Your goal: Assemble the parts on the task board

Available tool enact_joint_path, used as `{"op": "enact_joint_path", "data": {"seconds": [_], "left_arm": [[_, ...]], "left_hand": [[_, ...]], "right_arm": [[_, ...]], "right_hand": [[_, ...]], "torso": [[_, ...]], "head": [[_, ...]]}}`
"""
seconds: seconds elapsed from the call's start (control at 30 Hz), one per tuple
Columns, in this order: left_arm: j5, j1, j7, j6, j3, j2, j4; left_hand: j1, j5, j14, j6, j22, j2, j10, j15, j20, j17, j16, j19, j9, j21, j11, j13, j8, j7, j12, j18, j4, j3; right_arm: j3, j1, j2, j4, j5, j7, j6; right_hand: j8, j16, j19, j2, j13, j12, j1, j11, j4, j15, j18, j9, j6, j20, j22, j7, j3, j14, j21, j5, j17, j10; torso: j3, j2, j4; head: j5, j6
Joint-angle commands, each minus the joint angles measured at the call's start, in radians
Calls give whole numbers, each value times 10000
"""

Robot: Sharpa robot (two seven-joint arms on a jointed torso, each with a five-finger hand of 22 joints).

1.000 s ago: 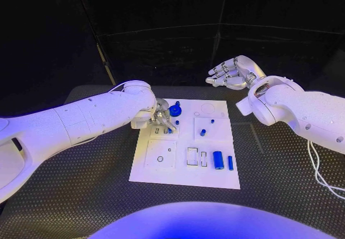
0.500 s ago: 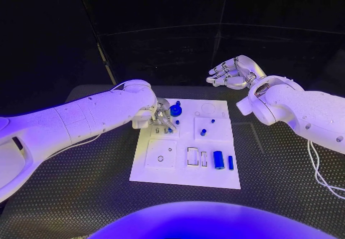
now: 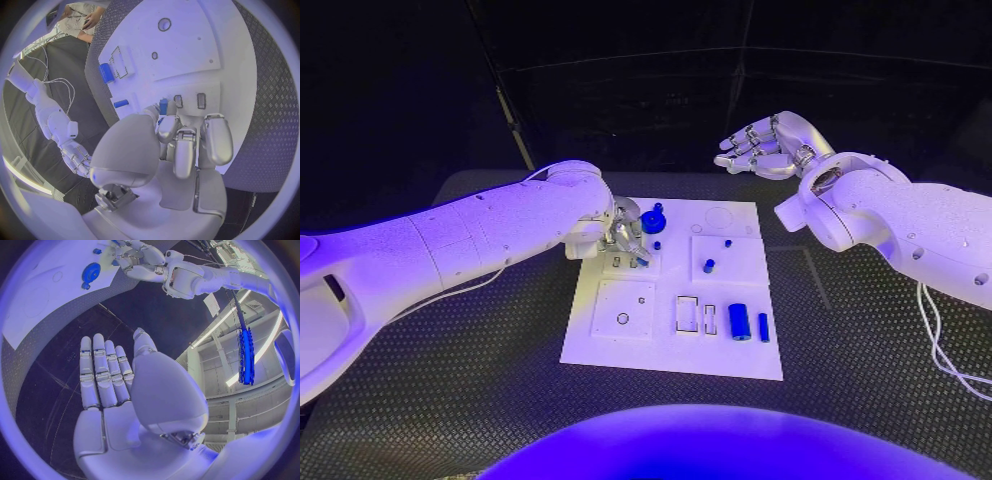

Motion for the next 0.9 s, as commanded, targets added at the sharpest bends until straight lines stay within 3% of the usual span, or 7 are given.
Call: {"op": "enact_joint_path", "data": {"seconds": [0.03,0.07,0.23,0.6,0.83,0.9], "left_arm": [[557,16,60,-766,6,-85,77],[680,16,74,-899,6,-124,110],[1196,14,119,-1337,4,-351,323],[1453,-39,171,-2059,-31,-1025,973],[417,-200,206,-2677,-49,-1399,1386],[110,-266,207,-2833,-53,-1461,1476]], "left_hand": [[-699,96,1054,85,50,-403,167,33,10,2634,31,77,260,41,-19,-64,252,-71,-21,-36,-1621,2649],[-1280,136,1054,48,86,-660,236,-23,20,2634,31,98,460,49,-16,-65,444,-11,-4,-48,-1844,3351],[-1806,618,1054,50,186,-767,313,-46,11,2634,31,153,701,94,-47,-46,688,-117,29,-72,-2322,3975],[-2125,849,1054,83,242,-834,320,-64,-12,2634,31,180,828,110,-82,-126,817,-151,-29,-78,-2715,4266],[-2161,888,1054,121,273,-882,308,-69,-16,2634,31,197,843,128,-94,-193,844,-163,-80,-85,-2803,4297],[-2164,891,1054,126,275,-885,303,-70,-17,2634,31,199,844,129,-96,-211,847,-165,-96,-85,-2812,4302]], "right_arm": [[8,23,5,-1,49,123,39],[7,23,3,-3,49,121,35],[6,23,0,-28,50,119,9],[4,23,-4,-46,50,120,-32],[2,23,-1,-64,51,123,-38],[2,23,6,-74,51,126,-38]], "right_hand": [[-42,-44,57,52,-10,-47,0,-15,-65,-4,45,-13,31,0,-9,16,-15,53,-32,31,-8,48],[-45,-50,57,50,-12,-49,1,-14,-68,-4,44,-14,29,1,-13,17,-16,53,-39,41,-13,45],[-108,-184,69,48,-33,-117,80,4,-126,10,41,-13,-4,19,-100,33,31,46,-197,746,-110,-26],[-130,-233,71,30,-36,-141,83,11,-134,17,38,-14,-18,29,-134,41,38,40,-259,860,-146,-53],[-137,-248,68,31,-36,-149,78,15,-132,21,36,-14,-22,33,-143,44,41,34,-277,885,-156,-63],[-137,-248,68,31,-36,-149,78,15,-132,21,36,-14,-22,33,-143,44,41,34,-277,885,-156,-63]], "torso": [[2,-4,10],[0,-3,14],[13,-7,7],[5,-5,28],[-6,4,36],[-5,1,11]], "head": [[3,3],[7,3],[50,3],[149,3],[218,3],[257,3]]}}
